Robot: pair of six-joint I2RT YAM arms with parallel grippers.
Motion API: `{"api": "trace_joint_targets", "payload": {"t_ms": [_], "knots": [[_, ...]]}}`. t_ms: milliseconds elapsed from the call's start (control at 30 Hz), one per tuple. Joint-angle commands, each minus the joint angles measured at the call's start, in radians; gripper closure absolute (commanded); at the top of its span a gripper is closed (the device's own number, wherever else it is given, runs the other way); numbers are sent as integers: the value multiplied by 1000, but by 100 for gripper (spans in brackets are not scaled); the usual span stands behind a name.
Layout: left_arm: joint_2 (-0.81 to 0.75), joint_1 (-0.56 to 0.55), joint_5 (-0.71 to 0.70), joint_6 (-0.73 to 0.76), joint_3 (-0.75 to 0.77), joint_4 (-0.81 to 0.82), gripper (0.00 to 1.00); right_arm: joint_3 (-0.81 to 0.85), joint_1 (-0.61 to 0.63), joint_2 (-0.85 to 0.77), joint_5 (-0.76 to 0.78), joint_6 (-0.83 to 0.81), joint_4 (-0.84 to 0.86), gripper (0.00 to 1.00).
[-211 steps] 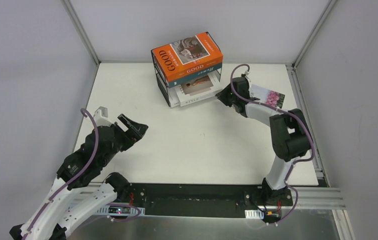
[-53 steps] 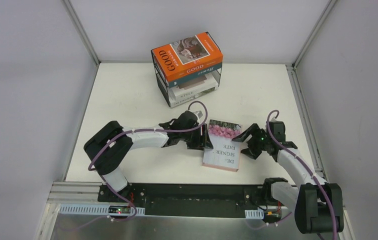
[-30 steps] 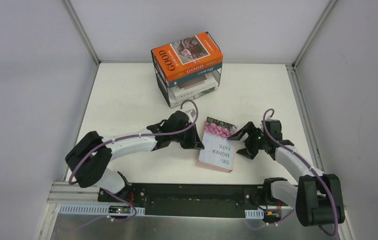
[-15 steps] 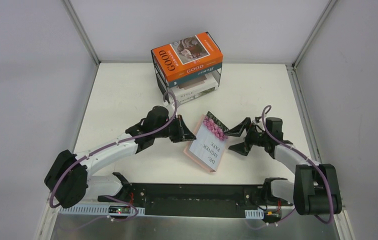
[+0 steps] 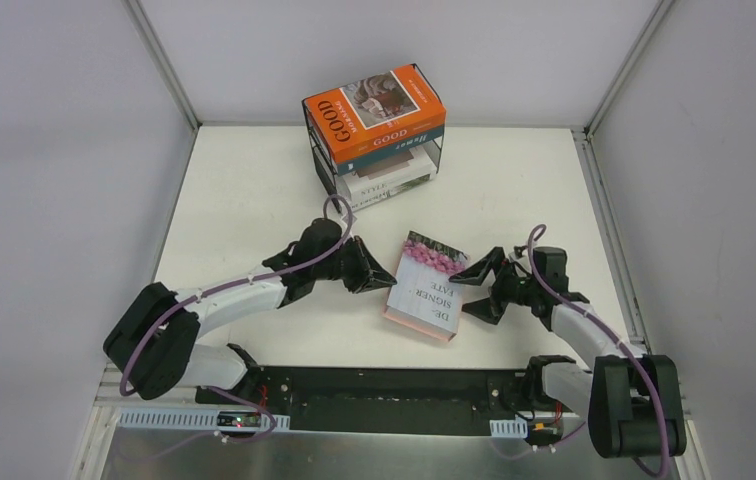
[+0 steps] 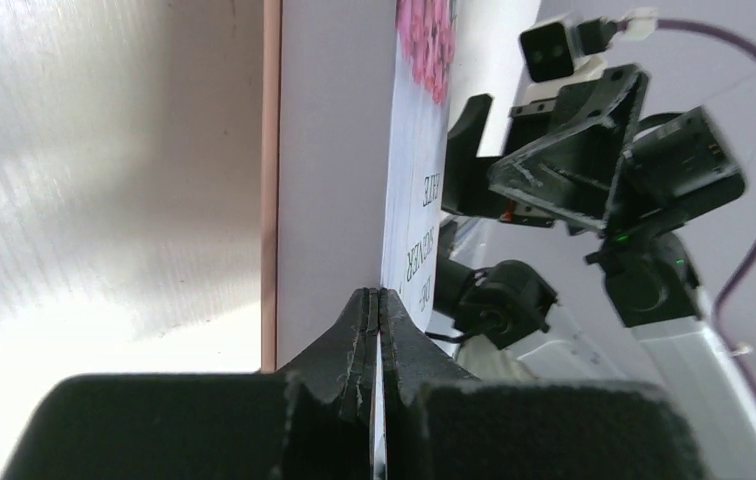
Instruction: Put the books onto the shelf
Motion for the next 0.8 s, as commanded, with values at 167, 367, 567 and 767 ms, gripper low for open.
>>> {"api": "trace_joint_targets", "payload": {"t_ms": [167,367,567,767], "knots": [[49,57,88,-206,-42,207,100,-22,-4,74,-30,1,103,1],[79,60,95,-247,-65,265,100,-74,-3,177,-96,212,445,12],[59,72,87,-237,-74,243,100,-128,-4,240,-90,375,717,29],[45,87,92,-230,-82,231,100,-172,-6,368,-57,535,1029,31]]}}
